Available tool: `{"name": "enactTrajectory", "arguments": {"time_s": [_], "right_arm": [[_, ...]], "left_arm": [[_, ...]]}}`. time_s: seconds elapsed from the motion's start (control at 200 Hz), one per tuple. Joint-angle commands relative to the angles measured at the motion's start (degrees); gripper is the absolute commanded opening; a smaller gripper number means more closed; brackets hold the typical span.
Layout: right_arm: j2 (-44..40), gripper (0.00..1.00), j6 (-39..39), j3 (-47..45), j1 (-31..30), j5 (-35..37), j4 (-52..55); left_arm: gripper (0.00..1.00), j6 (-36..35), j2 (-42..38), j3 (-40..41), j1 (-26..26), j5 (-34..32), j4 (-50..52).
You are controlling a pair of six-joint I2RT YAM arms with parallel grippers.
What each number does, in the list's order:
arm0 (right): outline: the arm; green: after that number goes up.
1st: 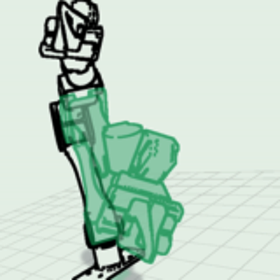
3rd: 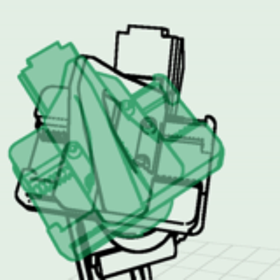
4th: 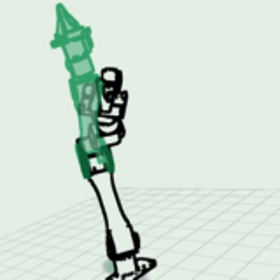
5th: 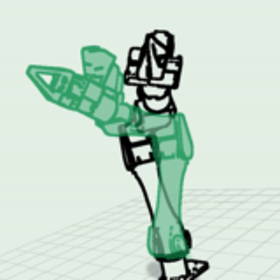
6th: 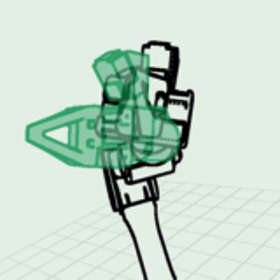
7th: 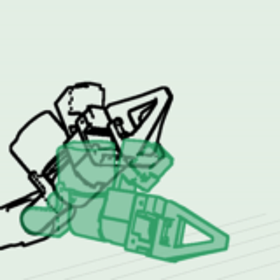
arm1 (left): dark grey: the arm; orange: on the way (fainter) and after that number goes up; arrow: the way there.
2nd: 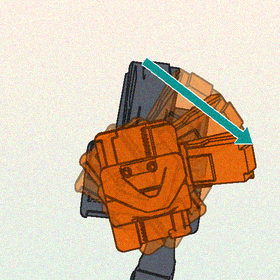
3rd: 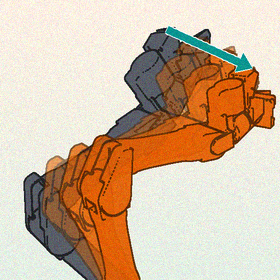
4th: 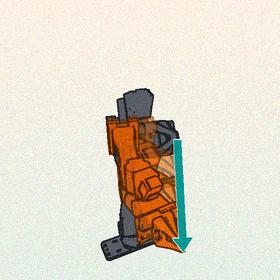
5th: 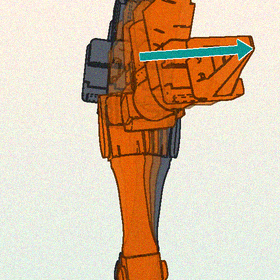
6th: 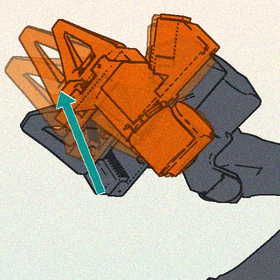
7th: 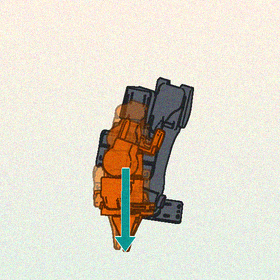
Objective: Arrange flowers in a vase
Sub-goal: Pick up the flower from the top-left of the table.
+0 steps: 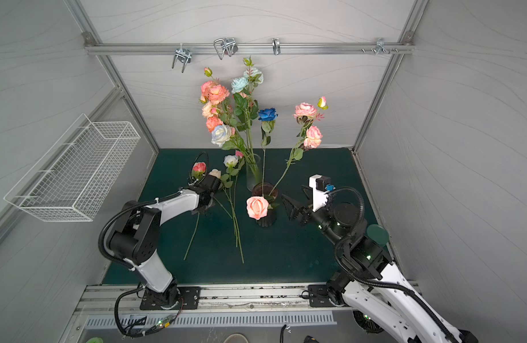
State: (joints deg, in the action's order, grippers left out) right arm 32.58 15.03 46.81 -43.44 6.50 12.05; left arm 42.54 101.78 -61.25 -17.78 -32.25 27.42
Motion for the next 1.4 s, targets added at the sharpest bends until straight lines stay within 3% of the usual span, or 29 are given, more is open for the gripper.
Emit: {"name": "enactTrajectory", "arguments": {"time_s": [0.0, 0.17, 0.38, 0.5, 0.755, 0.88, 1.025, 1.221, 1.311, 1.396], "right_arm": [[-3.25, 0.87, 0.07, 2.01, -0.32, 0.91, 3.67], [-5.84, 0.88, -0.79, 2.96, -0.25, 2.17, 6.14], [-7.94, 0.88, -0.53, 3.1, -0.32, 2.33, 6.46], [-8.31, 0.88, -0.57, 3.67, -0.33, 2.6, 6.72], [-8.67, 0.88, -0.65, 3.69, -0.26, 3.07, 6.77], [-8.76, 0.89, -0.78, 3.64, -0.29, 3.02, 6.31], [-8.47, 0.89, -0.77, 3.81, -0.26, 2.72, 5.8], [-7.9, 0.89, -0.87, 4.35, -0.31, 1.98, 5.18], [-7.33, 0.89, -0.89, 4.85, -0.32, 1.8, 5.18], [-7.1, 0.89, -0.98, 5.27, -0.24, 1.82, 5.29]], "left_arm": [[0.59, -4.57, 4.65, -4.34, 1.95, 0.1, -1.45], [0.52, -4.26, 10.88, -10.38, 2.84, -0.79, 3.51], [0.18, -3.02, 16.59, -17.28, 2.67, -2.93, 10.78], [0.03, -2.85, 15.13, -15.76, 2.57, -2.66, 9.46], [0.0, 0.28, 1.3, -4.92, 2.41, -0.13, 4.21], [0.0, 2.67, -12.87, 2.35, 0.61, 0.82, 2.64], [0.0, 1.82, -28.41, 4.21, -4.57, -3.8, 6.07], [0.0, -6.32, -44.26, 0.15, -14.92, -13.36, 0.88], [0.0, -13.93, -47.27, -2.1, -20.77, -16.19, -8.65], [0.0, -22.51, -47.66, -3.84, -25.43, -14.53, -20.78]]}}
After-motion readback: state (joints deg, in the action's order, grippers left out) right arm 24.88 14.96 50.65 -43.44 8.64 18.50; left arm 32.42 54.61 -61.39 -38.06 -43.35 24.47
